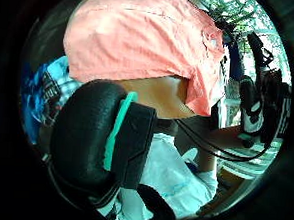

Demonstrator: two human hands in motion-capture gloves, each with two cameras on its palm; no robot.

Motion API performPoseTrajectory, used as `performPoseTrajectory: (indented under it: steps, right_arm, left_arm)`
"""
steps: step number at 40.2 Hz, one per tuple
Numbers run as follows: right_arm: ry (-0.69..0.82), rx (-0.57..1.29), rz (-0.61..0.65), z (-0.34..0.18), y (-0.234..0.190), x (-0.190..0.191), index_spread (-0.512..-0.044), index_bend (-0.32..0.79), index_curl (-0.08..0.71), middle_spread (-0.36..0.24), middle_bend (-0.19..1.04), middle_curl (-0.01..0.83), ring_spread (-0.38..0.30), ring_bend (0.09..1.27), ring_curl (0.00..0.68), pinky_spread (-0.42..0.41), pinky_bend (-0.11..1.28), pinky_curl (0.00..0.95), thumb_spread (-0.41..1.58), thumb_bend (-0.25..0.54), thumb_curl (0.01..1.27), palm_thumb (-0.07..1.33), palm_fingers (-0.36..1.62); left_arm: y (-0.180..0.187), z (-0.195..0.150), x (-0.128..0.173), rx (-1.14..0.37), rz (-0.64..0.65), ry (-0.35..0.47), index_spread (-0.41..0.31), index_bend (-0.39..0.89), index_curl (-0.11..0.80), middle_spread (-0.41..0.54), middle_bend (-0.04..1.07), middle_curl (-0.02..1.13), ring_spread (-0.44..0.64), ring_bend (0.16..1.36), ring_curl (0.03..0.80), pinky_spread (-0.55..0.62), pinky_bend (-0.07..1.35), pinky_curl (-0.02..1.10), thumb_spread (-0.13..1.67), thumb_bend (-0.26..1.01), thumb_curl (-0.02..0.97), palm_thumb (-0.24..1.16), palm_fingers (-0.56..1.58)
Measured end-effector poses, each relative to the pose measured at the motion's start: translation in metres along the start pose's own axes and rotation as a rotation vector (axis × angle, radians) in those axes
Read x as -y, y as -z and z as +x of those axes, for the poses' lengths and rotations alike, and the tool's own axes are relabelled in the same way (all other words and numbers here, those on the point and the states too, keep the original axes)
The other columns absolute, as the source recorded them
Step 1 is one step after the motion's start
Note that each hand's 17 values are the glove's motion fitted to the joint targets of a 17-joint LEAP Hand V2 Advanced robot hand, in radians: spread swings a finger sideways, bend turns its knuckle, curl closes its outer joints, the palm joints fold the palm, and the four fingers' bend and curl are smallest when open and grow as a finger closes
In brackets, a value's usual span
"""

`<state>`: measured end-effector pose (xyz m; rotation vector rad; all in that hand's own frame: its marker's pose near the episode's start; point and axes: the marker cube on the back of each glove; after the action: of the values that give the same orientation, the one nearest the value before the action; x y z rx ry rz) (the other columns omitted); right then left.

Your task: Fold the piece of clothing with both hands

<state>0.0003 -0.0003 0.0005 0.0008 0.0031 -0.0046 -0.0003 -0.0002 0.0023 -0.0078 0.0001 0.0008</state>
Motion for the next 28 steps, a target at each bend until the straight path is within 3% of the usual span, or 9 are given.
performPoseTrajectory:
  steps: [4, 10, 18, 28]
  right_arm:
    - [0.006, -0.001, -0.004, -0.0004, 0.0003, -0.0016, -0.262, 0.15, 0.077, -0.023, 0.23, 0.092, 0.085, 0.26, 0.070, 0.186, 0.37, 0.119, 0.67, 0.099, 0.06, 0.17, 0.22]
    - [0.007, -0.002, -0.005, -0.0010, 0.0007, -0.0036, -0.336, 0.15, 0.126, -0.030, 0.23, 0.145, 0.116, 0.27, 0.109, 0.244, 0.38, 0.173, 0.94, 0.086, 0.09, 0.18, 0.19]
    - [0.030, -0.005, -0.010, -0.0039, 0.0015, -0.0048, -0.376, 0.15, 0.168, -0.033, 0.23, 0.197, 0.136, 0.28, 0.141, 0.276, 0.39, 0.214, 1.12, 0.056, 0.14, 0.18, 0.17]
    - [0.051, 0.005, -0.035, 0.0018, -0.0070, -0.0087, -0.391, 0.15, 0.204, -0.030, 0.22, 0.242, 0.145, 0.29, 0.171, 0.290, 0.39, 0.250, 1.20, 0.008, 0.18, 0.17, 0.15]
  left_arm:
    - [-0.0021, 0.0001, -0.0002, -0.007, -0.010, -0.003, -0.053, 0.04, 0.013, 0.042, 0.21, 0.11, 0.16, 0.54, 0.155, 0.18, 0.49, 0.14, 0.65, 0.02, 0.028, 0.05, 0.35]
    - [-0.0041, -0.0001, 0.0017, -0.006, -0.013, -0.007, -0.069, 0.07, 0.038, 0.055, 0.24, 0.18, 0.21, 0.60, 0.212, 0.25, 0.55, 0.19, 0.92, 0.01, 0.064, 0.05, 0.30]
    - [0.0011, 0.0014, -0.0012, -0.013, -0.003, -0.023, -0.078, 0.09, 0.072, 0.062, 0.26, 0.24, 0.24, 0.65, 0.244, 0.29, 0.60, 0.23, 1.10, -0.01, 0.107, 0.04, 0.25]
    - [-0.0024, 0.0020, -0.0061, -0.032, 0.002, -0.031, -0.081, 0.10, 0.110, 0.065, 0.27, 0.29, 0.25, 0.68, 0.265, 0.31, 0.63, 0.26, 1.19, -0.01, 0.147, 0.03, 0.23]
